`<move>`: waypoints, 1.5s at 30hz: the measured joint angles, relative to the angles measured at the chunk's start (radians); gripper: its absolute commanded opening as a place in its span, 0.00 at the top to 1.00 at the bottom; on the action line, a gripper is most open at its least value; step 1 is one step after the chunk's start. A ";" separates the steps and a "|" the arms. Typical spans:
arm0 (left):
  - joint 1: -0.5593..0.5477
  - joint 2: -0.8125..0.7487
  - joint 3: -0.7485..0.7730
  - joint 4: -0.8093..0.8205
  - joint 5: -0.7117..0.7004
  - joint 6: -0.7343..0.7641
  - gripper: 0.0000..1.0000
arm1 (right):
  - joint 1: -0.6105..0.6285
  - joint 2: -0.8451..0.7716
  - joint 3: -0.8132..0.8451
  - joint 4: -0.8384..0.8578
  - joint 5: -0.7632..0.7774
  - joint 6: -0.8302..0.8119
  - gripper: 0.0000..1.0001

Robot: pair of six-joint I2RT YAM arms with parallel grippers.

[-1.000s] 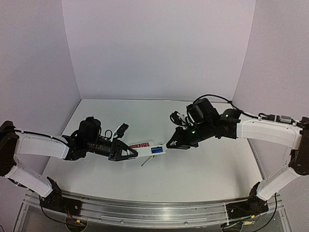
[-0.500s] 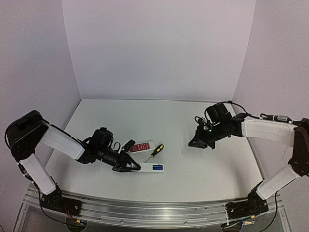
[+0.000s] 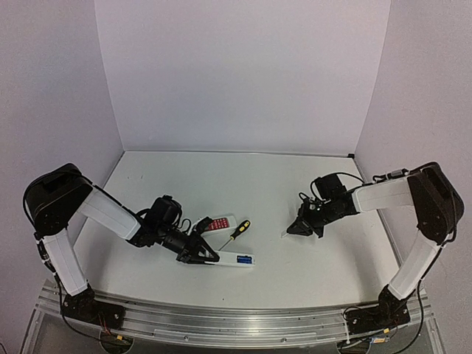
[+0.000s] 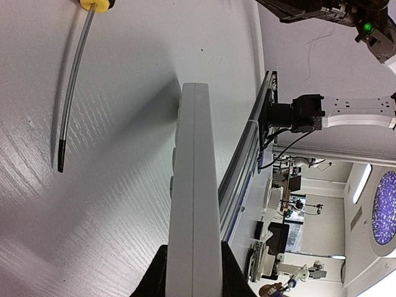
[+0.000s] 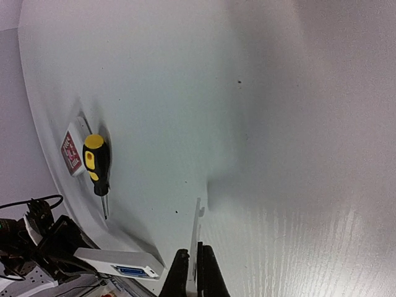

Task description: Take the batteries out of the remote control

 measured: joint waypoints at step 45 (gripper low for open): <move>0.009 -0.434 0.071 -0.580 -0.564 0.131 0.00 | 0.145 -0.133 0.253 -0.228 0.014 -0.955 0.08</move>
